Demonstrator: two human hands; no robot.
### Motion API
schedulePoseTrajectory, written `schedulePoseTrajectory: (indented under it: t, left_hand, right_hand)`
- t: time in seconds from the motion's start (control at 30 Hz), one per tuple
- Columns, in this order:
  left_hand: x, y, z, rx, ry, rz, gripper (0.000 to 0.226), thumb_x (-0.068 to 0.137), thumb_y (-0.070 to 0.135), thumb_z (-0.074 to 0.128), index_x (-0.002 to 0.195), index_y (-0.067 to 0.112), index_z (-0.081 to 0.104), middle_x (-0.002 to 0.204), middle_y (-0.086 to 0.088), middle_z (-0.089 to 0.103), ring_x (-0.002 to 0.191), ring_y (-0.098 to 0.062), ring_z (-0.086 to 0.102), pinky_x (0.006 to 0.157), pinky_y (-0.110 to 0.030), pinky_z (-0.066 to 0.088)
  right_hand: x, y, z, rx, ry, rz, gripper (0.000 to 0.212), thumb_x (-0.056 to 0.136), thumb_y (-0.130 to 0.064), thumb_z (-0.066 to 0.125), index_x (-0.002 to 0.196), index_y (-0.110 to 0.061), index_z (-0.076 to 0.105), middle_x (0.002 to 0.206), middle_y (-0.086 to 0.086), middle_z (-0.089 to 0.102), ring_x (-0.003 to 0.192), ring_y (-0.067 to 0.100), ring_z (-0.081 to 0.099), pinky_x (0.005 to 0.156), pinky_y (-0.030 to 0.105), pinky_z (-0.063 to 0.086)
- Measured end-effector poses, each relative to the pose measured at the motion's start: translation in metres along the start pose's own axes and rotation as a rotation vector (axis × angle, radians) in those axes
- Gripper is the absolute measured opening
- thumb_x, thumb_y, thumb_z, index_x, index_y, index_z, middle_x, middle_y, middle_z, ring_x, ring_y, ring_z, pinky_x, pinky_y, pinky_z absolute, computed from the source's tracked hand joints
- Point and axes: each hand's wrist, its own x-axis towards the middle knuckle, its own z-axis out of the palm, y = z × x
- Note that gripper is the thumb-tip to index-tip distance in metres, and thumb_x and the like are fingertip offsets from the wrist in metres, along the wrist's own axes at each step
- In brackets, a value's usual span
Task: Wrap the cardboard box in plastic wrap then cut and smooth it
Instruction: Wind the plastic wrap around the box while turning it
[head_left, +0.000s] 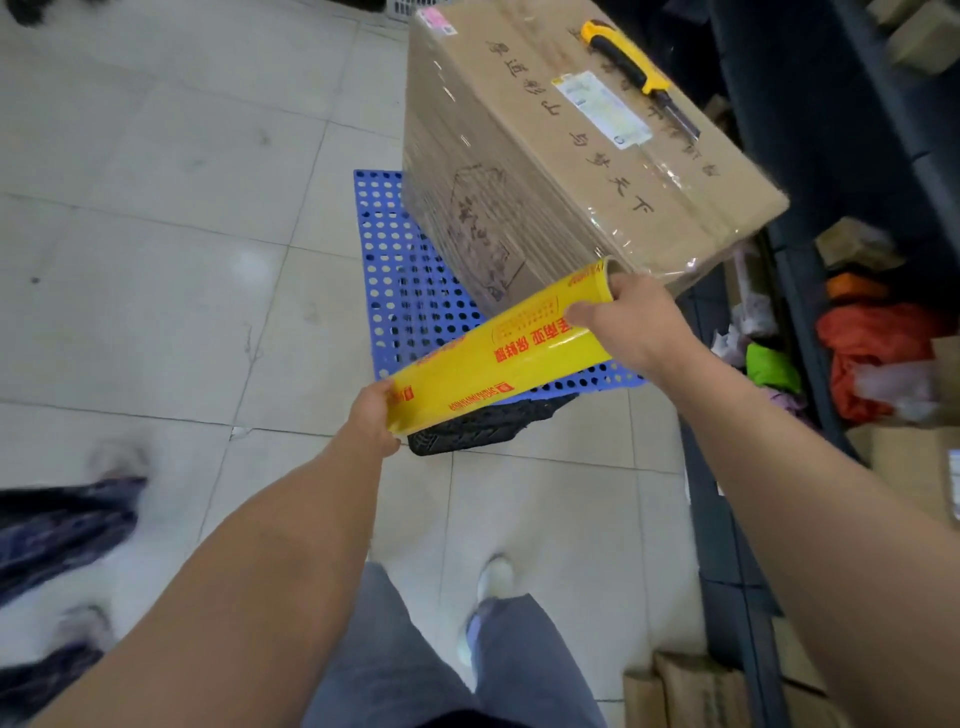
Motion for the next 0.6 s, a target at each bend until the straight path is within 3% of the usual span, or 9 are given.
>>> schedulePoseTrajectory:
  t: [0.07, 0.13, 0.23, 0.3, 0.37, 0.43, 0.5, 0.6]
  left_hand:
    - [-0.004, -0.013, 0.012, -0.040, -0.005, 0.015, 0.046, 0.090, 0.037, 0.049, 0.133, 0.022, 0.041, 0.131, -0.006, 0.046, 0.113, -0.025, 0.044, 0.099, -0.041, 0.031]
    - [-0.011, -0.026, 0.025, -0.079, 0.021, 0.041, 0.046, 0.093, 0.041, 0.046, 0.134, 0.020, 0.040, 0.121, -0.004, 0.047, 0.107, -0.024, 0.044, 0.092, -0.039, 0.032]
    - [-0.022, -0.042, 0.041, -0.098, 0.093, 0.046, 0.059, 0.091, 0.056, 0.046, 0.139, 0.022, 0.036, 0.128, -0.005, 0.045, 0.120, -0.026, 0.044, 0.099, -0.042, 0.033]
    - [-0.023, -0.052, 0.047, -0.111, 0.097, 0.041, 0.051, 0.092, 0.053, 0.048, 0.132, 0.022, 0.043, 0.129, -0.006, 0.048, 0.109, -0.024, 0.048, 0.095, -0.039, 0.034]
    - [-0.023, -0.063, 0.051, -0.167, 0.092, 0.021, 0.034, 0.093, 0.044, 0.049, 0.119, 0.023, 0.046, 0.116, -0.006, 0.051, 0.088, -0.021, 0.052, 0.099, -0.038, 0.032]
    - [-0.026, -0.073, 0.055, -0.196, 0.108, 0.009, 0.027, 0.093, 0.038, 0.051, 0.113, 0.023, 0.043, 0.110, -0.005, 0.049, 0.071, -0.019, 0.053, 0.106, -0.040, 0.028]
    - [-0.023, -0.081, 0.058, -0.213, 0.112, 0.011, 0.028, 0.092, 0.036, 0.050, 0.114, 0.022, 0.041, 0.115, -0.006, 0.050, 0.080, -0.022, 0.057, 0.107, -0.042, 0.027]
    - [-0.018, -0.089, 0.061, -0.186, 0.129, 0.002, 0.051, 0.087, 0.040, 0.051, 0.132, 0.021, 0.039, 0.137, -0.008, 0.044, 0.115, -0.026, 0.049, 0.106, -0.047, 0.025]
  right_hand:
    - [-0.001, 0.014, -0.006, -0.017, 0.015, -0.015, 0.048, 0.086, -0.049, 0.058, 0.065, -0.007, 0.046, 0.059, 0.006, 0.042, 0.054, 0.023, 0.040, 0.054, 0.032, 0.034]
    - [0.001, 0.027, -0.014, -0.064, 0.003, -0.051, 0.056, 0.085, -0.057, 0.055, 0.066, -0.004, 0.052, 0.059, 0.006, 0.044, 0.053, 0.021, 0.041, 0.054, 0.032, 0.037]
    - [0.003, 0.039, -0.030, -0.076, -0.058, -0.103, 0.050, 0.087, -0.043, 0.062, 0.057, -0.014, 0.034, 0.053, 0.000, 0.033, 0.044, 0.014, 0.033, 0.046, 0.029, 0.027]
    - [0.004, 0.047, -0.038, -0.058, -0.130, -0.096, 0.050, 0.086, -0.034, 0.066, 0.057, -0.018, 0.028, 0.053, -0.002, 0.029, 0.041, 0.010, 0.029, 0.044, 0.025, 0.024]
    - [0.006, 0.055, -0.041, -0.048, -0.200, -0.104, 0.042, 0.083, -0.031, 0.069, 0.060, -0.015, 0.037, 0.059, 0.001, 0.039, 0.049, 0.013, 0.038, 0.048, 0.027, 0.030]
    - [0.008, 0.064, -0.043, -0.065, -0.242, -0.107, 0.024, 0.079, -0.027, 0.072, 0.080, -0.007, 0.060, 0.079, 0.007, 0.061, 0.071, 0.019, 0.056, 0.063, 0.031, 0.045]
    - [0.006, 0.071, -0.047, -0.100, -0.264, -0.090, 0.031, 0.076, -0.022, 0.074, 0.101, -0.005, 0.065, 0.099, 0.009, 0.066, 0.090, 0.022, 0.060, 0.077, 0.033, 0.049]
    - [0.002, 0.080, -0.052, -0.177, -0.288, -0.077, 0.035, 0.078, -0.026, 0.072, 0.102, -0.002, 0.064, 0.097, 0.009, 0.065, 0.092, 0.025, 0.061, 0.082, 0.036, 0.049]
